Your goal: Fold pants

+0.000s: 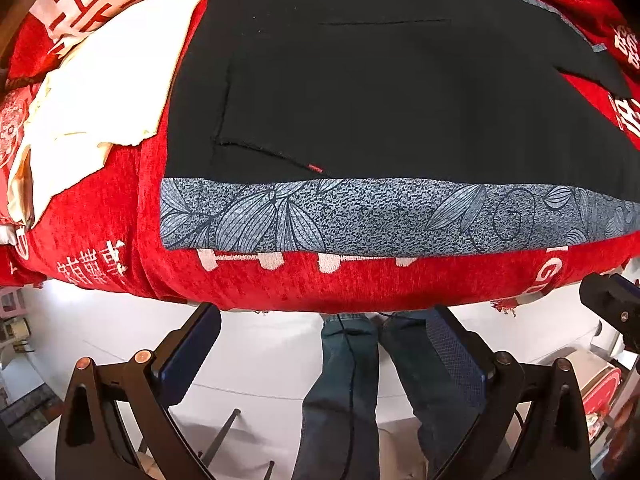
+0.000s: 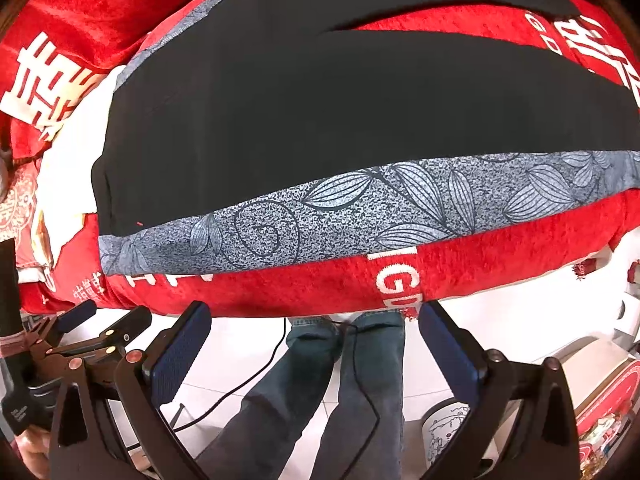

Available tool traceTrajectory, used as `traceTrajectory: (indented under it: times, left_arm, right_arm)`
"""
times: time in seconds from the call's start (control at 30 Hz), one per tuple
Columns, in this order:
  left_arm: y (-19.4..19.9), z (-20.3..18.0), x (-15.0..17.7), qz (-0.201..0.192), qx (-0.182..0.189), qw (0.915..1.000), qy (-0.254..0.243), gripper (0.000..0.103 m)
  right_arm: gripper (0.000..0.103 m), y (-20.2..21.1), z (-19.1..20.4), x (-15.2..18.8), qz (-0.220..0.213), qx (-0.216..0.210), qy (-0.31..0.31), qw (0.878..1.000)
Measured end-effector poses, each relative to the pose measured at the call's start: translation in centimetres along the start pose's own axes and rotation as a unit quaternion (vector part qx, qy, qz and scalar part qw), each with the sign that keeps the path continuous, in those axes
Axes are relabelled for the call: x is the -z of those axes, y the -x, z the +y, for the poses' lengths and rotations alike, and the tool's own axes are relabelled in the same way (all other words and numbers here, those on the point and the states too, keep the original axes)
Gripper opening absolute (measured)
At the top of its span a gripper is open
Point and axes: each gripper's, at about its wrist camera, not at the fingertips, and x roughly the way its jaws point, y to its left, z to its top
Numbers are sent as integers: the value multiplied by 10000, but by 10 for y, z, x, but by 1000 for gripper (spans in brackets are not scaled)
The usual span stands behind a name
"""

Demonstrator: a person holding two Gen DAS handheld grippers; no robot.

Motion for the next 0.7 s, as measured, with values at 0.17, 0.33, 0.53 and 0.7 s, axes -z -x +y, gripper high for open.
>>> traceTrajectory:
  times: [0.17,0.33,0.53,0.7]
  left_arm:
    - [-1,0,0,6,136,9999,25,103]
    - [-6,6,0,31,280,9995,104,103]
    - [-10,13,-4,-56,367,9991,222,103]
    - [-13,26,-6,-340,1206,9909,500,103]
  right_arm:
    - [103,5,-2,0,-337,-80,41,9994]
    - [103,-1,-8,-2,-270,-207,-28,9994]
    - [103,-10,-12,-7,-122,-535,-104,9984]
    - [103,-28,-15,-7,9,-1305,-349,9908]
